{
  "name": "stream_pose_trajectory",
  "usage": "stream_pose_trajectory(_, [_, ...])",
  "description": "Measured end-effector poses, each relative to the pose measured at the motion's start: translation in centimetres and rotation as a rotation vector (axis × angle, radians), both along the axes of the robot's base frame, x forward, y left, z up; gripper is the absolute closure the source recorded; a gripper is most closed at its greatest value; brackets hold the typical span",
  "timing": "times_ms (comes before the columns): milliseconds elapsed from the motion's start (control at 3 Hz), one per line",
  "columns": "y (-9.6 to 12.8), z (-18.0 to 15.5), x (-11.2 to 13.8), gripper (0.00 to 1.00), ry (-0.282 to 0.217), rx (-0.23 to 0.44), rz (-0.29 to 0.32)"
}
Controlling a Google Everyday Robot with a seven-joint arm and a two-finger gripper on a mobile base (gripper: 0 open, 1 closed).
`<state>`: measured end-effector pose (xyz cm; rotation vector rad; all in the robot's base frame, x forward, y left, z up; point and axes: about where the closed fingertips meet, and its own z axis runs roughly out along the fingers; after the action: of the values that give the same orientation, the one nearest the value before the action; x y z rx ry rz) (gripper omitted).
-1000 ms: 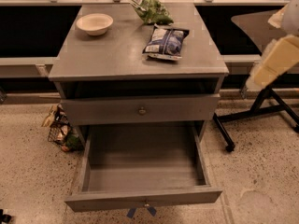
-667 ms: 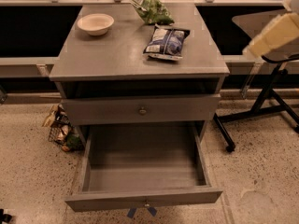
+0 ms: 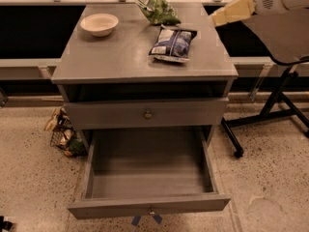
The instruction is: Place green jalapeno chip bag into middle drawer
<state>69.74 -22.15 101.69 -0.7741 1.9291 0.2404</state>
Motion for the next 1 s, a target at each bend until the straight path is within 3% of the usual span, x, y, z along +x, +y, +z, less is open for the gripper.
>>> stream_pose_trajectory(333, [2.3,0.6,5.5,0.0,-0.053,0.047,-0.032])
stream_pose_trajectory(667, [5.0,-0.7,11.4,0.0,-0.034,-0.003,-0.058])
stream_pose_trajectory(1000, [5.4,0.7,12.1,0.0,-0.044,-0.03,-0.055])
